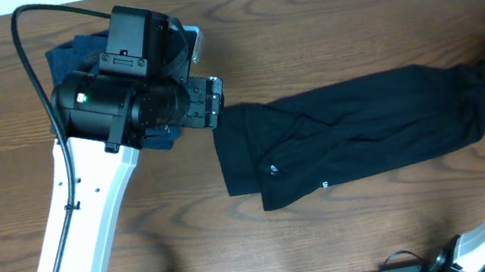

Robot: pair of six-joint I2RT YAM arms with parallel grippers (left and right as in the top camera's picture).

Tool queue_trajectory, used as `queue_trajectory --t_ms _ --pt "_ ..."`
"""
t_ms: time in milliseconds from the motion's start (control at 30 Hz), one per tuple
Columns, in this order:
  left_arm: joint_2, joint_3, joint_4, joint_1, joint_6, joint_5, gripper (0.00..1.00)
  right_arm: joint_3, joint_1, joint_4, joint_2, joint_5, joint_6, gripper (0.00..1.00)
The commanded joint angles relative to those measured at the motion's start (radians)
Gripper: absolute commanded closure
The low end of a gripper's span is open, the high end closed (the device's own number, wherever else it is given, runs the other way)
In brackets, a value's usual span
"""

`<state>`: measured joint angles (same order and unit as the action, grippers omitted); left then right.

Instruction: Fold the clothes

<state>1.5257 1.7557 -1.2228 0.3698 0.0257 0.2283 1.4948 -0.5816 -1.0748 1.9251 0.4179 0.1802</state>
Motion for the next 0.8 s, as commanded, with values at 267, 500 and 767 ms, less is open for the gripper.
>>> queue_trajectory --t_ms 267,500,767 --pt "-0.007 0.011 0.008 -0.005 -0.006 -0.013 0.21 0.015 0.281 -0.136 -0.051 -0.073 -0.031 0.99" --pt "-0.007 0.011 0.009 -0.005 -0.005 -0.013 0.21 0.015 0.555 -0.156 -0.051 -0.169 -0.087 0.99" --pt "-0.007 0.011 0.009 -0.005 -0.005 -0.013 0.21 0.011 0.775 -0.14 -0.05 -0.369 -0.18 0.51"
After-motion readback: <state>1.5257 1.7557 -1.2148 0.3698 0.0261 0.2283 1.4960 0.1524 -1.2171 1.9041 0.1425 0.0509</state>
